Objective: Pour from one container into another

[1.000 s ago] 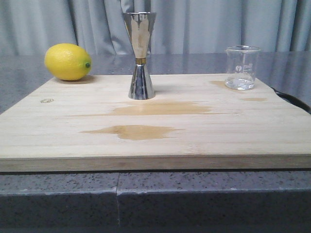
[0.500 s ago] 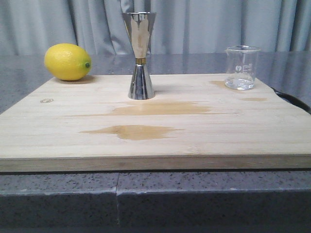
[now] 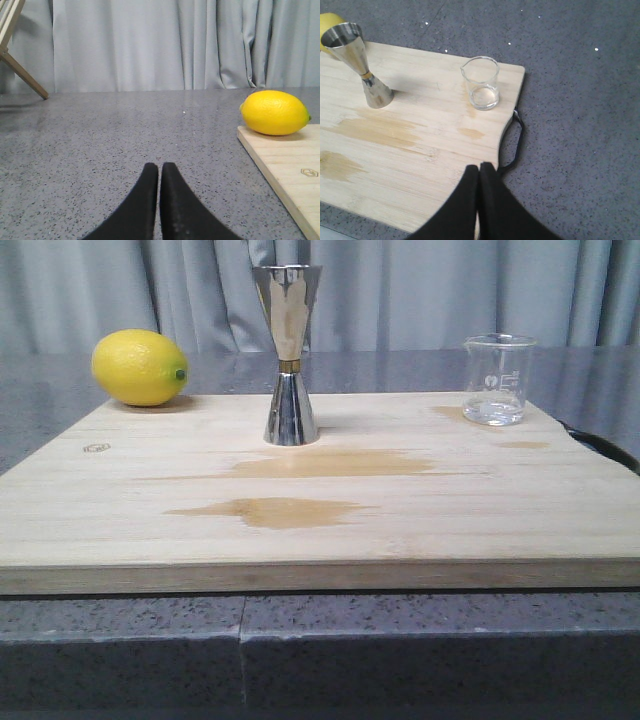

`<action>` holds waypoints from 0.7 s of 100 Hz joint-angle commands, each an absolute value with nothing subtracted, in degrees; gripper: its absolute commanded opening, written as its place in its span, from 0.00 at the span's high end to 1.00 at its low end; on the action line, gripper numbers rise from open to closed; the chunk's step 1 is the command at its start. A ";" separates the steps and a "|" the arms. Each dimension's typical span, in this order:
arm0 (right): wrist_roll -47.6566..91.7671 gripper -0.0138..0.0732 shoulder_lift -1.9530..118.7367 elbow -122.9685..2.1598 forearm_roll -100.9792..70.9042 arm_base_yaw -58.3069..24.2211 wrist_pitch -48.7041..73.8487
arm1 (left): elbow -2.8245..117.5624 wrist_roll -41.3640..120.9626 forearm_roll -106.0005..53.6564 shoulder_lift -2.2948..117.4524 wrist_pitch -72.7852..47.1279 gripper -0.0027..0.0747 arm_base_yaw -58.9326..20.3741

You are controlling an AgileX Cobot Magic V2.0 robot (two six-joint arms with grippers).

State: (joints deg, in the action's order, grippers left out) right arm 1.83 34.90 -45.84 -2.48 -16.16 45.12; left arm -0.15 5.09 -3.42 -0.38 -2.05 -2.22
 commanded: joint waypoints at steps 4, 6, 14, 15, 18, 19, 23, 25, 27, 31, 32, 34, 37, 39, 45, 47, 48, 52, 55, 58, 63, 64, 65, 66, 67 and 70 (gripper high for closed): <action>2.01 0.92 31.93 -45.27 -0.89 -13.73 39.48 | -0.39 5.17 -3.92 -1.58 2.70 0.99 -1.91; 2.01 0.92 31.06 -44.46 -0.89 -12.78 38.44 | -0.39 5.17 -3.92 -1.58 2.70 0.99 -1.91; 2.01 0.92 26.80 -39.89 -0.89 -8.79 30.60 | -0.39 5.17 -3.92 -1.58 2.70 0.99 -1.91; 2.01 0.92 26.42 -39.38 -0.89 -8.04 29.78 | -0.39 5.17 -3.92 -1.58 2.70 0.99 -1.91; 2.01 0.92 24.85 -36.61 -0.89 -6.57 26.36 | -0.39 5.17 -3.92 -1.58 2.70 0.99 -1.91; 2.01 0.92 24.03 -36.04 -0.89 -6.21 24.69 | -0.39 5.17 -3.92 -1.58 2.70 0.99 -1.91; 2.01 0.92 21.56 -32.51 -0.89 -4.40 19.91 | -0.39 5.17 -3.92 -1.58 2.70 0.99 -1.91; 2.01 0.92 20.73 -30.71 -0.89 -3.70 18.43 | -0.39 5.17 -3.92 -1.58 2.70 0.99 -1.91; 2.01 0.92 19.49 -28.91 -0.89 -3.13 16.39 | -0.39 5.17 -3.92 -1.58 2.70 0.99 -1.91; 2.01 0.92 16.98 -25.89 -0.89 -2.39 12.80 | -0.39 5.17 -3.92 -1.58 2.70 0.99 -1.91; 2.01 0.92 16.57 -24.69 -0.89 -2.29 12.25 | -0.39 5.17 -3.92 -1.58 2.70 0.99 -1.91; 2.01 0.92 15.30 -22.91 -0.89 -2.10 10.66 | -0.39 5.17 -3.92 -1.58 2.70 0.99 -1.91; 2.01 0.92 13.15 -20.58 -0.89 -1.84 8.48 | -0.39 5.17 -3.92 -1.58 2.70 0.99 -1.91; 2.01 0.92 12.30 -18.90 -0.89 -1.66 7.65 | -0.39 5.17 -3.92 -1.58 2.70 0.99 -1.91; 2.01 0.92 8.55 -14.66 -0.89 -1.27 4.82 | -0.39 5.17 -3.92 -1.58 2.70 0.99 -1.91; 2.01 0.92 7.35 -13.18 -0.89 -1.14 4.07 | -0.39 5.17 -3.92 -1.58 2.70 0.99 -1.91; 2.01 0.92 6.96 -12.21 -0.89 -1.14 3.83 | -0.39 5.17 -3.92 -1.58 2.70 0.99 -1.91; 2.01 0.92 4.76 -9.89 -0.89 -1.03 2.64 | -0.39 5.17 -3.92 -1.58 2.70 0.99 -1.91; 2.01 0.92 3.43 -7.77 -0.89 -1.03 2.10 | -0.39 5.17 -3.92 -1.58 2.70 0.99 -1.91; 2.01 0.92 1.94 -6.22 -0.89 -1.03 1.53 | -0.39 5.17 -3.92 -1.58 2.70 0.99 -1.91; 2.01 0.92 0.22 -3.86 -0.89 -1.03 0.65 | -0.39 5.17 -3.92 -1.58 2.70 0.99 -1.91; 2.01 0.92 0.00 -3.54 -0.89 -1.03 0.49 | -0.39 5.17 -3.92 -1.58 2.70 0.99 -1.91; 2.01 0.92 -0.43 -2.93 -0.89 -1.03 0.00 | -0.39 5.17 -3.92 -1.58 2.70 0.99 -1.91; 2.01 0.92 -0.65 -2.63 -0.89 -1.03 0.00 | -0.39 5.17 -3.92 -1.58 2.70 0.99 -1.91; 2.01 0.92 -0.86 -2.08 -0.89 -1.03 0.00 | -0.39 5.17 -3.92 -1.58 2.70 0.99 -1.91; 2.01 0.92 -1.88 -1.03 -0.89 -1.03 -0.58 | -0.39 5.17 -3.92 -1.58 2.70 0.99 -1.91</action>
State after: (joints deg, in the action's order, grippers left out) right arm 1.83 0.18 -2.43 -1.44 -1.35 6.27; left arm -0.15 5.09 -3.42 -0.38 -1.95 -2.22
